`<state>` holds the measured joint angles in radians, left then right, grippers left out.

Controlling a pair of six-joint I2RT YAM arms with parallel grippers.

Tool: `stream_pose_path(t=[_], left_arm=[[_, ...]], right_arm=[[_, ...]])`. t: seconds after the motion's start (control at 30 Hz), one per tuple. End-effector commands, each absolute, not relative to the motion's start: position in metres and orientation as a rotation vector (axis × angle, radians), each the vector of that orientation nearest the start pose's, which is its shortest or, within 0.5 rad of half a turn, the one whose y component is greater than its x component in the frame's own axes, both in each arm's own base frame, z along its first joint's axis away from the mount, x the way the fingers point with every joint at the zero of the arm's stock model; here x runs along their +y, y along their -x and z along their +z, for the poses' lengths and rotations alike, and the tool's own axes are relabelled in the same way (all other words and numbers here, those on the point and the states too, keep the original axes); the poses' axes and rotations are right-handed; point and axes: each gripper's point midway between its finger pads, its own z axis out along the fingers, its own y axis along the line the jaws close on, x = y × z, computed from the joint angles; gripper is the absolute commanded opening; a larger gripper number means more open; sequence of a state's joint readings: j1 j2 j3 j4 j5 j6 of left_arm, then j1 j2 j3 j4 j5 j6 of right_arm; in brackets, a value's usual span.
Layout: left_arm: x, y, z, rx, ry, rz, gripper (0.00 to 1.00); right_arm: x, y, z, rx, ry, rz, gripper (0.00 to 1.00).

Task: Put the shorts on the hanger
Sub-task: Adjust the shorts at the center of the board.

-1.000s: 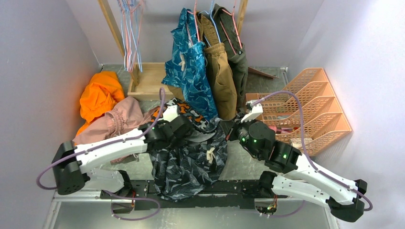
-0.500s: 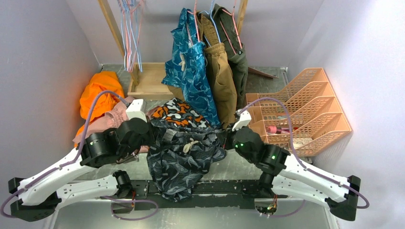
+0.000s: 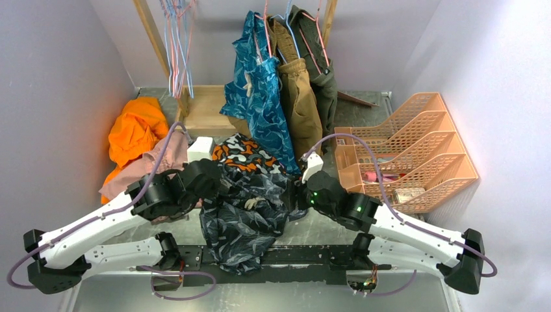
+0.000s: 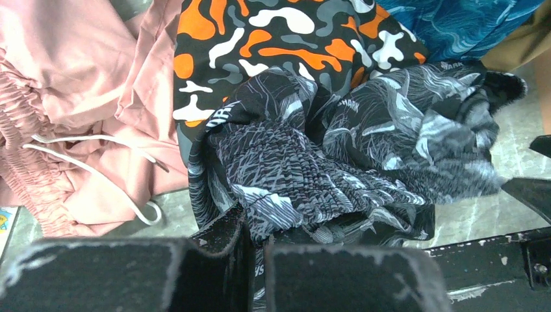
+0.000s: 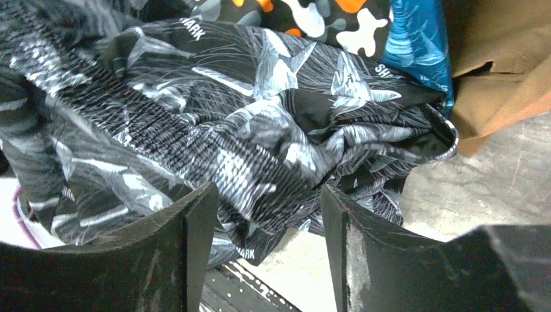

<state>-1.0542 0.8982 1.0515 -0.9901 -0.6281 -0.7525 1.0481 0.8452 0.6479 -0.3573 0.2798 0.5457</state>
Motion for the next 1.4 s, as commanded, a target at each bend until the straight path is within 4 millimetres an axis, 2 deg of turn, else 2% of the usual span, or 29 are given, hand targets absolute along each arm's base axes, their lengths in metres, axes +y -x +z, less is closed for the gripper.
stream_pose_path(t=[0.0, 0.2, 0.37, 0.43, 0.5, 0.67, 1.03, 1.17, 1.23, 1.27, 1.33, 1.37], left_arm=[[-0.151, -0.188, 0.235, 2.183, -0.067, -0.179, 0.07], [-0.153, -0.191, 0.234, 2.189, -0.081, -0.153, 0.07], [-0.154, -0.193, 0.234, 2.194, -0.089, -0.128, 0.07], [-0.154, -0.193, 0.233, 2.196, -0.090, -0.119, 0.07], [-0.153, -0.194, 0.232, 2.199, -0.091, -0.110, 0.07], [-0.153, -0.193, 0.229, 2.203, -0.088, -0.109, 0.07], [-0.152, -0.191, 0.231, 2.197, -0.083, -0.142, 0.07], [-0.152, -0.189, 0.233, 2.195, -0.077, -0.161, 0.07], [-0.150, -0.188, 0.236, 2.192, -0.073, -0.168, 0.07], [-0.149, -0.187, 0.237, 2.191, -0.070, -0.169, 0.07], [-0.147, -0.187, 0.246, 2.177, -0.071, -0.183, 0.07], [-0.148, -0.187, 0.256, 2.157, -0.080, -0.198, 0.07]], right_arm=[[0.241, -0.159, 0.162, 2.153, 0.526, 0.652, 0.65], [0.249, -0.155, 0.155, 2.167, 0.638, 0.630, 0.74], [0.263, -0.142, 0.168, 2.087, 0.767, 0.649, 0.94], [0.272, -0.133, 0.173, 2.047, 0.825, 0.648, 0.96], [0.277, -0.126, 0.169, 2.031, 0.877, 0.582, 0.96], [0.274, -0.133, 0.153, 2.048, 0.872, 0.362, 0.92], [0.265, -0.146, 0.125, 2.108, 0.826, 0.180, 0.69], [0.260, -0.152, 0.120, 2.127, 0.787, 0.100, 0.46], [0.256, -0.156, 0.128, 2.115, 0.733, 0.089, 0.35], [0.256, -0.158, 0.138, 2.102, 0.698, 0.102, 0.26], [0.257, -0.161, 0.165, 2.075, 0.617, 0.156, 0.02], [0.260, -0.163, 0.183, 2.054, 0.578, 0.202, 0.00]])
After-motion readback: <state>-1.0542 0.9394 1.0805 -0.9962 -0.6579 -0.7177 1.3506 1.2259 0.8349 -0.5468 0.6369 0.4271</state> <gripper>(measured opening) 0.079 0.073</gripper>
